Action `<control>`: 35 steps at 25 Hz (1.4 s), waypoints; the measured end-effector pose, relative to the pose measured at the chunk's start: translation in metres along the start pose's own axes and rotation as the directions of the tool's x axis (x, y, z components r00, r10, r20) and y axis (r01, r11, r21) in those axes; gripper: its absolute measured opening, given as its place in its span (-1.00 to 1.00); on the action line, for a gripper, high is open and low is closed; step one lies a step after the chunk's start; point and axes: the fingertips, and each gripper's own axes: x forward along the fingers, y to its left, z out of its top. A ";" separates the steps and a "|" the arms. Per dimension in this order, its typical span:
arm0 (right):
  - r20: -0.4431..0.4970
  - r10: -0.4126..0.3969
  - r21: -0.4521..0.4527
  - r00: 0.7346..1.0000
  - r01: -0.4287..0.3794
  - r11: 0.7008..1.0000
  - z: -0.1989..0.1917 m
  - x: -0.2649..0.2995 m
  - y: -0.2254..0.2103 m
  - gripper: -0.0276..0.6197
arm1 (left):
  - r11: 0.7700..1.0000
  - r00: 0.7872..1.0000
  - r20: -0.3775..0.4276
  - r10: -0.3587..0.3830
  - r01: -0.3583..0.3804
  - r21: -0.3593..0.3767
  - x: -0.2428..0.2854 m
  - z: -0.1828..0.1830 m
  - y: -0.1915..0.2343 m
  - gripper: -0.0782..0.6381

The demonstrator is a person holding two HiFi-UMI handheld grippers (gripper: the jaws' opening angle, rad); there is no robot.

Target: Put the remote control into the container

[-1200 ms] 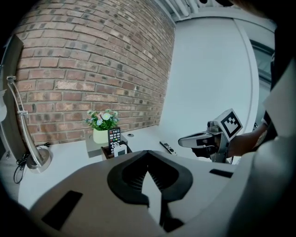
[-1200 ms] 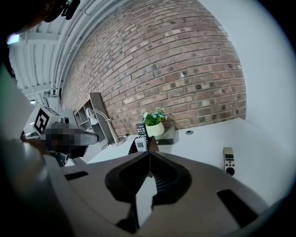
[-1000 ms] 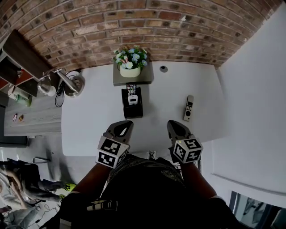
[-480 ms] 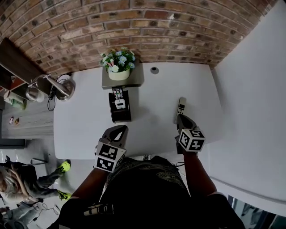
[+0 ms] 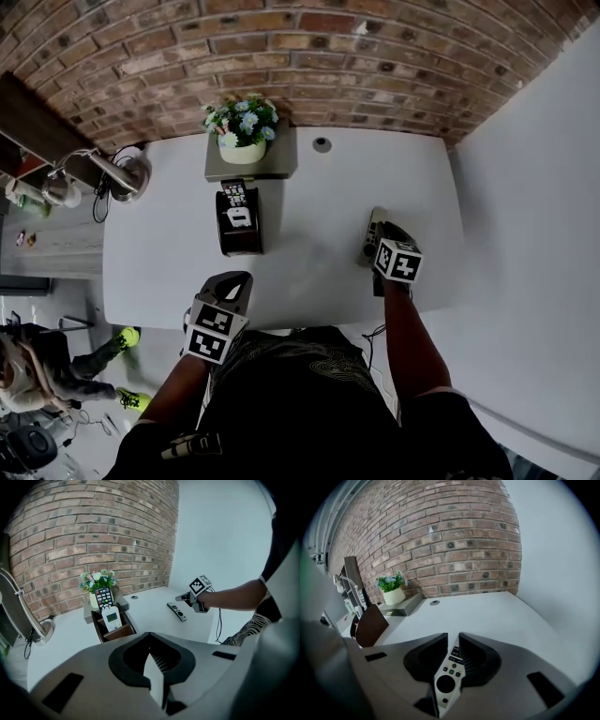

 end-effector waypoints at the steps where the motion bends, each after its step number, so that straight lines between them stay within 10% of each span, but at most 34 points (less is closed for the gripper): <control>1: -0.028 -0.014 -0.012 1.000 0.014 1.000 -0.004 0.009 -0.004 -0.68 | 1.000 1.000 0.002 0.006 -0.006 -0.004 -0.001 0.000 0.000 -0.80; 7: -0.145 -0.063 0.016 0.987 0.065 0.998 -0.020 0.049 -0.023 -0.26 | 0.998 0.999 0.002 0.041 -0.041 -0.037 -0.007 -0.003 0.004 -0.80; 16: -0.273 -0.079 0.063 0.959 0.099 0.993 -0.023 0.077 -0.029 -0.25 | 0.991 0.997 -0.009 0.075 -0.076 -0.107 -0.017 -0.012 0.017 -0.80; 35: -0.138 -0.055 0.032 0.989 0.060 0.998 -0.002 0.011 0.024 -0.34 | 0.992 0.998 0.056 -0.019 0.025 -0.122 -0.035 -0.009 0.042 -0.80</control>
